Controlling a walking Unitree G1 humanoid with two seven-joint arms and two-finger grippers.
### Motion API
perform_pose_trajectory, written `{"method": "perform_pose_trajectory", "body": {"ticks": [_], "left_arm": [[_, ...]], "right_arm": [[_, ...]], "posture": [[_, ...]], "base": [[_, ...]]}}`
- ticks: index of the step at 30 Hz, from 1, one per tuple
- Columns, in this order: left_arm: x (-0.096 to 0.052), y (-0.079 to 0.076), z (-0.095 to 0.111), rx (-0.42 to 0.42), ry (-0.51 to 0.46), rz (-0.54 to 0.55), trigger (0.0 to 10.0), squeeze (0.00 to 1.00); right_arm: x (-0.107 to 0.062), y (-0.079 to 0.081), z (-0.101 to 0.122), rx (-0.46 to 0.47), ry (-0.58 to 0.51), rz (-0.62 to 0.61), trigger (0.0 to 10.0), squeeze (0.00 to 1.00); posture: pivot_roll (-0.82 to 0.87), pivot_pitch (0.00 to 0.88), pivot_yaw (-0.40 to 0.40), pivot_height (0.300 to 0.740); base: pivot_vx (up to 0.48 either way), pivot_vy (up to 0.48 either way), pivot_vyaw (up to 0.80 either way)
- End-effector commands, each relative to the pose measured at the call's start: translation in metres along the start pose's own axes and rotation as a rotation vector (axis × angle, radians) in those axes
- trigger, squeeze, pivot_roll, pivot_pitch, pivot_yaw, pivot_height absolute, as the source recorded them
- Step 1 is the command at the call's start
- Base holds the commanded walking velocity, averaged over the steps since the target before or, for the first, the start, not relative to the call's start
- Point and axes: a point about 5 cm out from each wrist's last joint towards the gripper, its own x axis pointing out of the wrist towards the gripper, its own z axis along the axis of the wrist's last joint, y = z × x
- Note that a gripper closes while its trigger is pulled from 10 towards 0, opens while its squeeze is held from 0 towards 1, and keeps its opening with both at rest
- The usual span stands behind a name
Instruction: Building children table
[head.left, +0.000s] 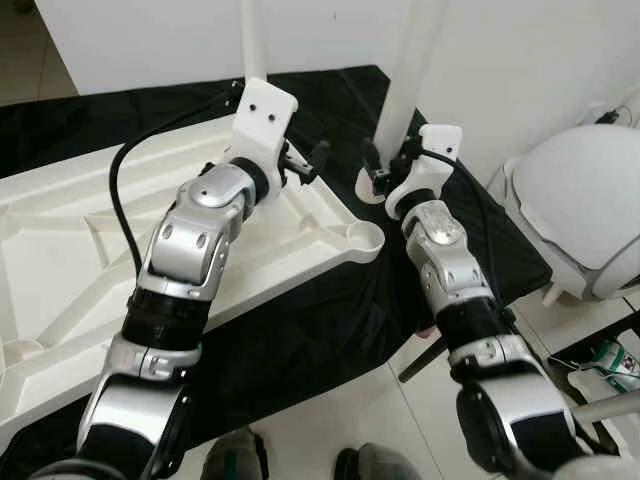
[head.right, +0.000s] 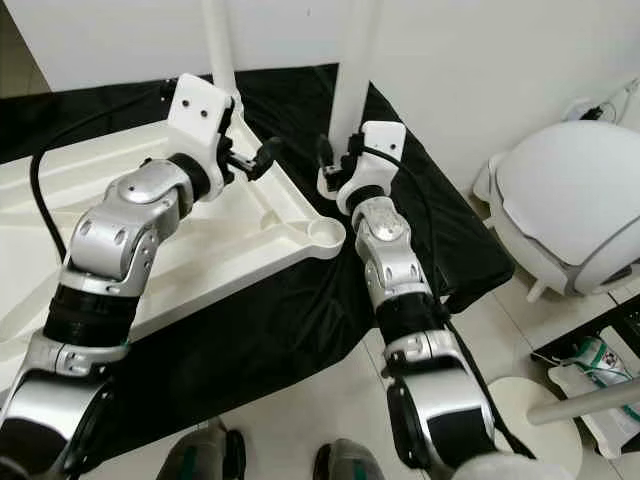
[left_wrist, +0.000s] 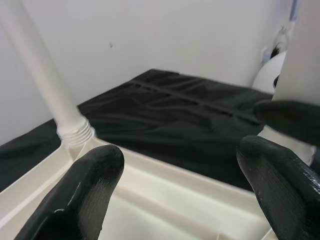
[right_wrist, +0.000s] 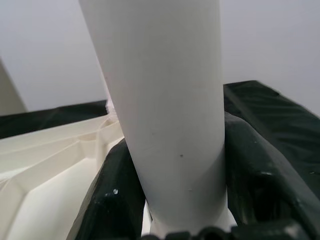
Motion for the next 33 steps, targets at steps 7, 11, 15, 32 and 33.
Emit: {"method": "perform_pose_trajectory", "body": {"ticks": [7, 11, 15, 32, 33], "left_arm": [[-0.012, -0.004, -0.003, 0.091, -0.062, 0.078, 10.0, 0.0], [-0.016, -0.008, -0.006, 0.078, -0.084, 0.075, 10.0, 0.0], [-0.021, -0.012, -0.011, 0.016, -0.114, 0.104, 10.0, 0.0], [-0.034, -0.021, -0.035, 0.057, -0.094, 0.005, 10.0, 0.0], [-0.034, -0.023, -0.035, 0.058, -0.092, -0.013, 10.0, 0.0]], "right_arm": [[-0.008, 0.006, 0.006, 0.013, 0.009, 0.074, 10.0, 0.0], [-0.013, 0.006, 0.006, 0.008, 0.019, 0.089, 10.0, 0.0], [-0.019, 0.005, 0.005, -0.006, 0.031, 0.109, 10.0, 0.0], [-0.029, 0.007, 0.003, 0.009, 0.065, 0.131, 10.0, 0.0], [-0.03, 0.008, 0.002, 0.01, 0.069, 0.137, 10.0, 0.0]], "posture": [[0.0, 0.0, -0.018, 0.74], [0.0, 0.006, -0.022, 0.74], [0.0, 0.011, -0.02, 0.74], [0.0, 0.024, -0.011, 0.74], [0.0, 0.024, -0.011, 0.74]], "base": [[0.0, 0.0, 0.0], [0.0, 0.0, 0.0], [0.0, 0.0, 0.0], [0.0, 0.0, 0.0], [0.0, 0.0, 0.0]]}}
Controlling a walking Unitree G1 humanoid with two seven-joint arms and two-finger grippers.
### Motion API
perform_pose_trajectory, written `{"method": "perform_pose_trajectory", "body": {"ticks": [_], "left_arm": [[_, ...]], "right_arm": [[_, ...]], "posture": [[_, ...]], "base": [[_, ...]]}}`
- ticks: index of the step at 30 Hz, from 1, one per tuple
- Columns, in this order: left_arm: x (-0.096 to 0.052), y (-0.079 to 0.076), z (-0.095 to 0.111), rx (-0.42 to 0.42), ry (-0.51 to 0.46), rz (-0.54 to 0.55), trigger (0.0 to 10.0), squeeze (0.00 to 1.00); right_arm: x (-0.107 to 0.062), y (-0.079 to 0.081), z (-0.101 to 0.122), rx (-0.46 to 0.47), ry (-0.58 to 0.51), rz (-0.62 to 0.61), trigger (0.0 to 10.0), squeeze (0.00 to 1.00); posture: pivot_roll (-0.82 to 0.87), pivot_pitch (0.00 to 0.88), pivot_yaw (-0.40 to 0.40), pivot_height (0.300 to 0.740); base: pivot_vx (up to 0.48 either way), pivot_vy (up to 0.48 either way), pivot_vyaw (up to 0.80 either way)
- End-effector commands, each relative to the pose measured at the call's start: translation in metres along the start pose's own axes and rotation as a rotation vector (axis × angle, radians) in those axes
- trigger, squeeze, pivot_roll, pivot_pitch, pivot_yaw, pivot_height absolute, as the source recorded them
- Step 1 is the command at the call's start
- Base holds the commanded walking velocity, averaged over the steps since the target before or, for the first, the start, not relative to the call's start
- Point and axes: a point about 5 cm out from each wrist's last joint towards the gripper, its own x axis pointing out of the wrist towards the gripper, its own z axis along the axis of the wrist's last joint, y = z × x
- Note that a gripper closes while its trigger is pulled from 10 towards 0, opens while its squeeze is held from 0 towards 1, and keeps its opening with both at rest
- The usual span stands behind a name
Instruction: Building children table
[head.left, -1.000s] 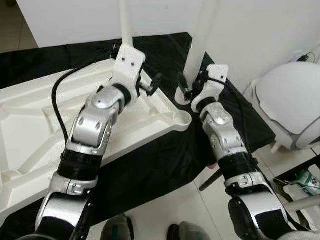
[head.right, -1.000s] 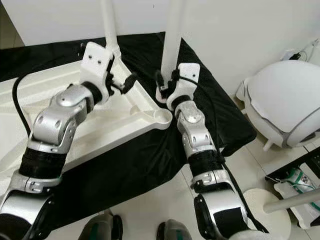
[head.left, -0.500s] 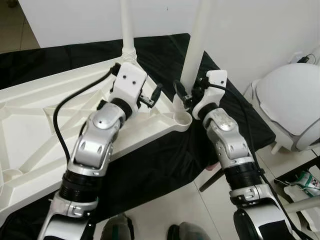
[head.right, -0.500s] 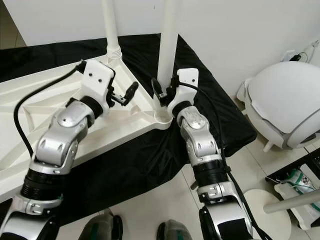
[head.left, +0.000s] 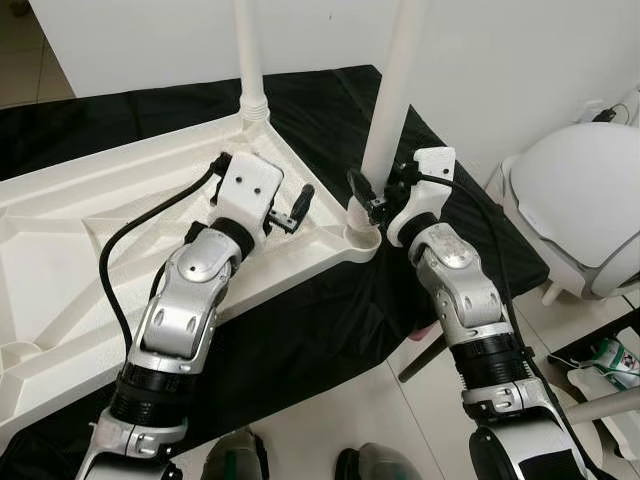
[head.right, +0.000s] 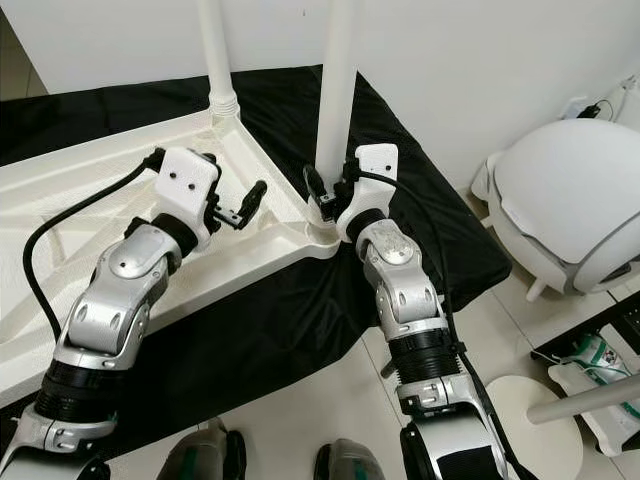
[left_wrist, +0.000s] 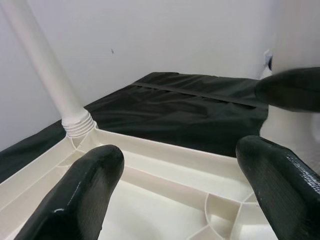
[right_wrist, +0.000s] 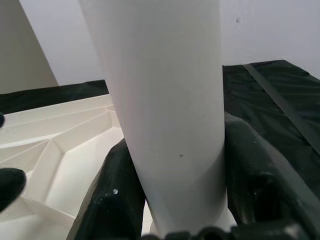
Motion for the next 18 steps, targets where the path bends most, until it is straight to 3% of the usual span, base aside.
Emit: {"method": "perform_pose_trajectory", "body": {"ticks": [1, 9, 18], "left_arm": [[-0.001, -0.009, 0.003, 0.015, -0.023, -0.055, 10.0, 0.0], [-0.005, -0.021, 0.004, 0.008, -0.024, -0.136, 10.0, 0.0], [-0.009, -0.018, -0.008, 0.0, 0.014, -0.121, 10.0, 0.0]], "right_arm": [[-0.003, 0.003, -0.002, 0.006, 0.008, 0.024, 10.0, 0.0], [-0.006, 0.004, -0.011, 0.01, 0.04, 0.024, 10.0, 0.0], [-0.01, 0.005, -0.021, 0.009, 0.078, 0.024, 10.0, 0.0]], "posture": [[-0.01, 0.026, -0.011, 0.74], [0.0, 0.029, -0.012, 0.74], [0.0, 0.032, -0.017, 0.74]], "base": [[0.0, 0.0, 0.0], [0.0, 0.0, 0.0], [0.0, 0.0, 0.0]]}}
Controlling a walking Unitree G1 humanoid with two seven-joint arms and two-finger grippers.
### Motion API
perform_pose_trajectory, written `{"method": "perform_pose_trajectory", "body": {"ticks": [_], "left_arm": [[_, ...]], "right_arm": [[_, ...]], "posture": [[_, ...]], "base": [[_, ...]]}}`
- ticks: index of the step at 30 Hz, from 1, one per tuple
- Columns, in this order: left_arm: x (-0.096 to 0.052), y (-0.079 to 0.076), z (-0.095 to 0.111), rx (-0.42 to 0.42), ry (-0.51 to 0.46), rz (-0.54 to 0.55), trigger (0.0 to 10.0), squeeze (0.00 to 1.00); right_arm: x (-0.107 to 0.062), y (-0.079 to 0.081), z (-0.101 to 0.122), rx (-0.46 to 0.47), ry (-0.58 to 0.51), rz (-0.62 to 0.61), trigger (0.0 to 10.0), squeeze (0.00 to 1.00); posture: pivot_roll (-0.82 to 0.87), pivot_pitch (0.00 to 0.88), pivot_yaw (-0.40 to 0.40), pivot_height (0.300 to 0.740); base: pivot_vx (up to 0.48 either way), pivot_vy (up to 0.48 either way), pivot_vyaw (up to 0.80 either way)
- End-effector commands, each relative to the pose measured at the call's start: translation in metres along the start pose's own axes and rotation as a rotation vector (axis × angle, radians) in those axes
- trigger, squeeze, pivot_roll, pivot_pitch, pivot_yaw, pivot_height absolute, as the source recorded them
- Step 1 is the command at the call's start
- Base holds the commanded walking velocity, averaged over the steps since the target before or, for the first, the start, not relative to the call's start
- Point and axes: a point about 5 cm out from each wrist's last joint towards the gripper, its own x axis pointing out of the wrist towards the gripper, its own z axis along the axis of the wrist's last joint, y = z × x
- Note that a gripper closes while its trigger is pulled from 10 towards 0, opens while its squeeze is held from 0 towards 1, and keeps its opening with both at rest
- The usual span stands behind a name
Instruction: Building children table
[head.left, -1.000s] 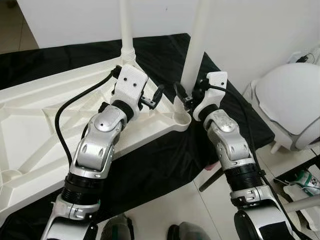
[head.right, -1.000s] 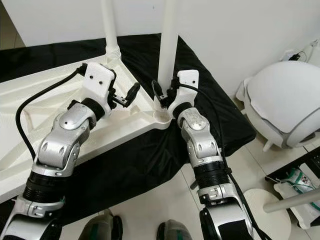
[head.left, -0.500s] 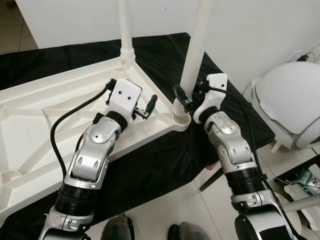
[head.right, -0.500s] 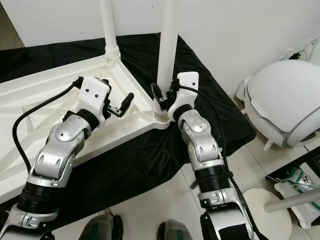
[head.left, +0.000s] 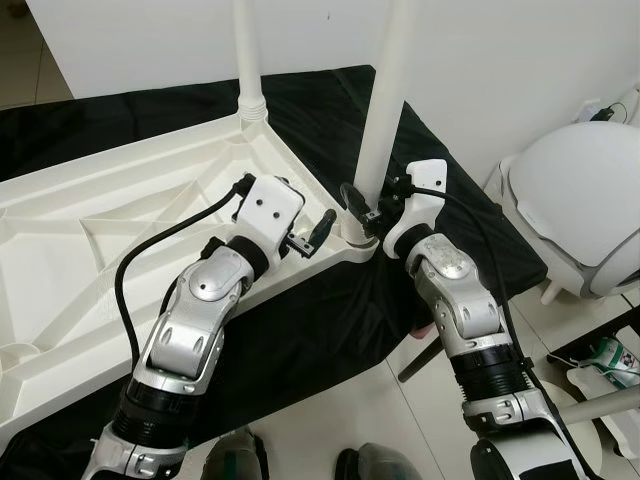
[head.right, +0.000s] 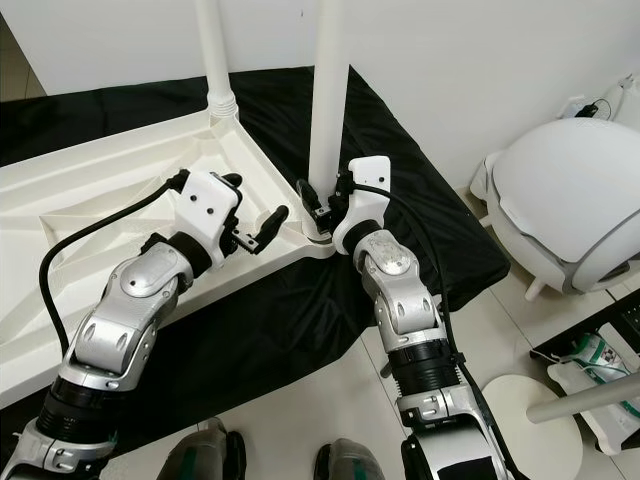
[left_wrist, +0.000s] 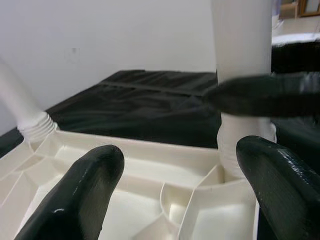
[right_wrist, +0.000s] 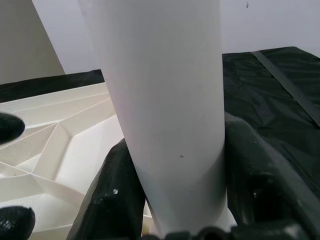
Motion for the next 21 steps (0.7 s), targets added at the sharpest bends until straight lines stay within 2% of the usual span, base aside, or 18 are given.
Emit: {"method": "perform_pose_trajectory", "body": {"ticks": [1, 21], "left_arm": [[-0.001, 0.0, -0.002, -0.001, 0.005, -0.003, 10.0, 0.0], [-0.006, 0.005, -0.002, -0.001, 0.016, -0.024, 10.0, 0.0]], "right_arm": [[-0.004, 0.0, -0.012, 0.005, 0.053, -0.003, 10.0, 0.0], [-0.017, -0.003, -0.023, 0.009, 0.088, -0.014, 10.0, 0.0]], "posture": [[0.0, 0.035, -0.018, 0.74], [-0.01, 0.042, -0.012, 0.74]], "base": [[0.0, 0.0, 0.0], [0.0, 0.0, 0.0]]}}
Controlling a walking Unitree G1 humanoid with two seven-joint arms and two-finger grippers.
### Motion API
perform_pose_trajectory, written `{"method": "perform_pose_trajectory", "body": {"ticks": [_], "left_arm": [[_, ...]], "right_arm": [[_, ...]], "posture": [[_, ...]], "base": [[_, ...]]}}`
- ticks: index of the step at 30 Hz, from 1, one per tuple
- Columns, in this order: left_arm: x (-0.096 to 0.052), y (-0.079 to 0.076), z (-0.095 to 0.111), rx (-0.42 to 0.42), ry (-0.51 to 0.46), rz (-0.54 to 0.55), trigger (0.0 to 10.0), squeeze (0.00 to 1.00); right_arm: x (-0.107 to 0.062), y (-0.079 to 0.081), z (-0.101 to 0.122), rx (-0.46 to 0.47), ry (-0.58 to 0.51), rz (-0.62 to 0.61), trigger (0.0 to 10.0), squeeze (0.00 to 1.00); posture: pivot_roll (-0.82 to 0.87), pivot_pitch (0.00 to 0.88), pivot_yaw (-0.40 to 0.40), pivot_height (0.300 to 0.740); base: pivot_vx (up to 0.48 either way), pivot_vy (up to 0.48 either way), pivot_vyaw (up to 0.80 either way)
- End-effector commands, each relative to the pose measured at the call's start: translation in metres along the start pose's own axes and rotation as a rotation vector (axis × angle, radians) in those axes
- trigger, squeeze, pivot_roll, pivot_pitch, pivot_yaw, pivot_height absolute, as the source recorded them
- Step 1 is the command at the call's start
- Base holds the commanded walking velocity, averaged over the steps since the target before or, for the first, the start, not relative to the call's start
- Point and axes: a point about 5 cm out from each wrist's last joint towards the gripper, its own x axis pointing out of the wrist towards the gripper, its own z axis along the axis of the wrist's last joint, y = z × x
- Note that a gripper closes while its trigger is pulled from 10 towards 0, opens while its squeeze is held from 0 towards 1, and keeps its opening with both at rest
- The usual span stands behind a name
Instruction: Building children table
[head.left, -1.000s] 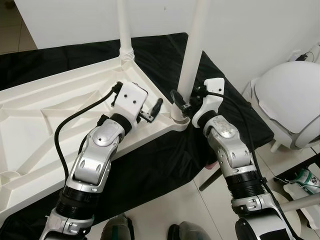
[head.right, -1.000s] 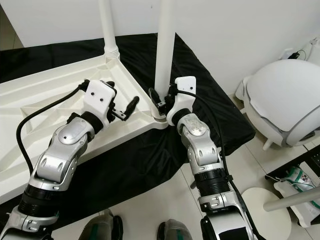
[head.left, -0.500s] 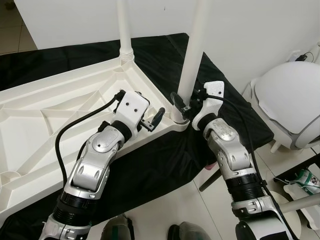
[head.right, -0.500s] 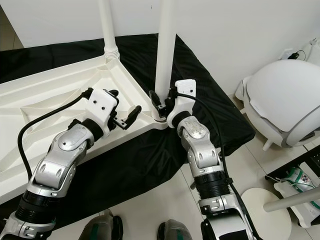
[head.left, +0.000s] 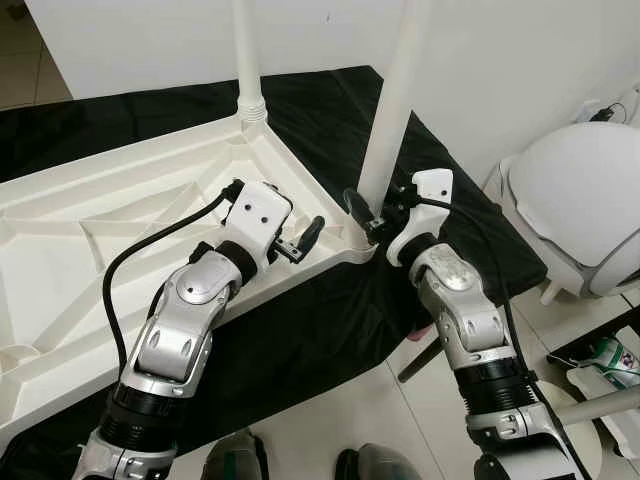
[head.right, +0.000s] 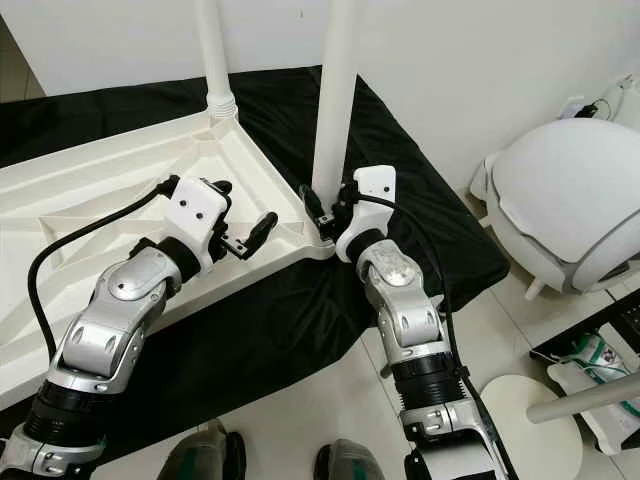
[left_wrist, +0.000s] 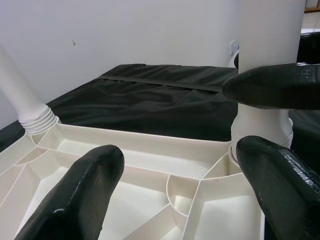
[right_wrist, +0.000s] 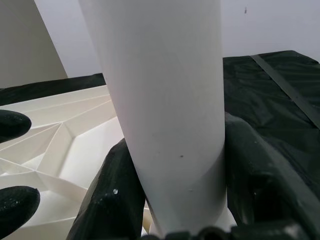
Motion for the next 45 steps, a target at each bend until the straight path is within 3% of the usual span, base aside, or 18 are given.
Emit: {"method": "perform_pose_trajectory", "body": {"ticks": [1, 13, 20, 29, 33, 39, 40, 45], "left_arm": [[-0.002, -0.002, 0.001, 0.0, -0.002, -0.019, 10.0, 0.0], [-0.002, -0.004, 0.002, 0.004, -0.005, -0.04, 10.0, 0.0], [-0.002, -0.006, 0.002, 0.004, -0.005, -0.049, 10.0, 0.0], [-0.003, -0.005, 0.004, 0.0, -0.007, -0.046, 10.0, 0.0], [-0.003, -0.004, 0.005, -0.002, -0.01, -0.04, 10.0, 0.0], [-0.003, -0.004, 0.006, -0.006, -0.014, -0.036, 10.0, 0.0], [-0.003, -0.004, 0.006, -0.007, -0.016, -0.038, 10.0, 0.0], [-0.002, -0.005, 0.007, -0.007, -0.017, -0.041, 10.0, 0.0]], "right_arm": [[-0.007, -0.006, -0.019, 0.011, 0.092, -0.029, 10.0, 0.0], [-0.011, -0.015, -0.039, 0.108, 0.138, -0.109, 10.0, 0.0], [-0.014, -0.006, -0.04, 0.075, 0.135, -0.037, 10.0, 0.0], [-0.016, 0.012, -0.04, -0.116, 0.121, 0.139, 10.0, 0.0], [-0.018, 0.013, -0.041, -0.119, 0.12, 0.156, 10.0, 0.0], [-0.02, 0.013, -0.044, -0.09, 0.123, 0.157, 10.0, 0.0], [-0.022, 0.007, -0.047, -0.014, 0.132, 0.105, 10.0, 0.0], [-0.022, -0.001, -0.049, 0.069, 0.137, 0.047, 10.0, 0.0]], "posture": [[-0.01, 0.042, -0.01, 0.74], [-0.01, 0.039, -0.009, 0.74], [-0.01, 0.038, -0.008, 0.74], [-0.01, 0.044, -0.012, 0.74], [0.0, 0.046, -0.016, 0.74], [-0.01, 0.049, -0.017, 0.74], [-0.01, 0.051, -0.015, 0.74], [-0.01, 0.052, -0.012, 0.74]], "base": [[0.0, 0.0, 0.0], [0.0, 0.0, 0.0], [0.0, 0.0, 0.0], [0.0, 0.0, 0.0], [0.0, 0.0, 0.0], [0.0, 0.0, 0.0], [0.0, 0.0, 0.0], [0.0, 0.0, 0.0]]}}
